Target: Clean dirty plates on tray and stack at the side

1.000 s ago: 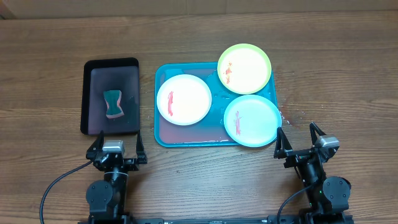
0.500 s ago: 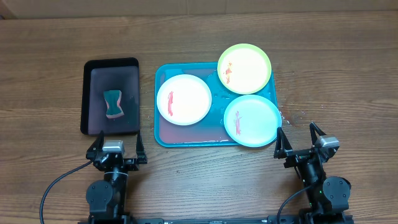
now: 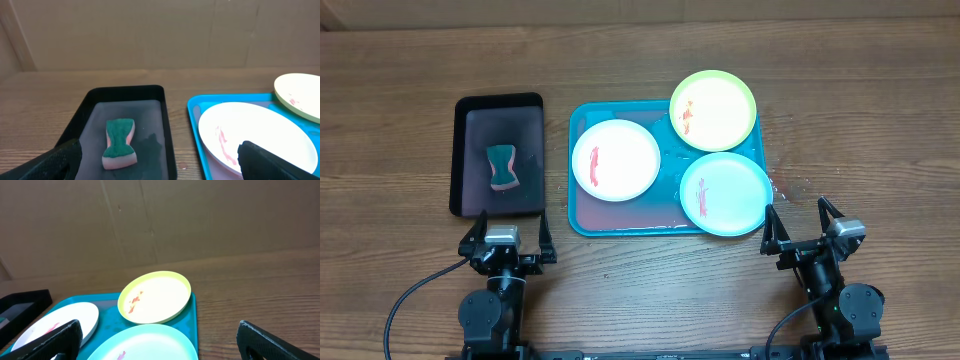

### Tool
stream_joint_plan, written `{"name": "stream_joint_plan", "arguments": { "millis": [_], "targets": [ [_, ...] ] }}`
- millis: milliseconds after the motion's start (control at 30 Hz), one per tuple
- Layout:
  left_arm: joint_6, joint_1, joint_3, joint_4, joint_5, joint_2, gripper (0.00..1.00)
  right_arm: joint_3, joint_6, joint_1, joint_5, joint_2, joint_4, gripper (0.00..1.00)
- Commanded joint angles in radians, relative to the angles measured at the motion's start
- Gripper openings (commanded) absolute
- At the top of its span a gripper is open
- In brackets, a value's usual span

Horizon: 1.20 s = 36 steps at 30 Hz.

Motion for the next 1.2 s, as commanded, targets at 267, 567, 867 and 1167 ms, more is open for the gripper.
{"name": "stream_joint_plan", "arguments": {
  "millis": [267,567,867,1167],
  "targets": [
    [0.022,0.010,-0.005,0.000,-0.001,-0.011,1.00,-0.011,0.003,0.006,0.003,-0.010,0.006,1.00],
    [0.022,0.010,-0.005,0.000,-0.001,-0.011,1.00,-0.011,0.003,0.006,0.003,-0.010,0.006,1.00],
    [0.022,0.010,-0.005,0.001,0.000,-0.011,1.00,-0.011,0.003,0.006,0.014,-0.010,0.005,1.00],
    [0.014,0.010,0.003,0.035,0.000,-0.011,1.00,-0.011,0.003,0.006,0.014,-0.010,0.006,1.00]
  ]
}}
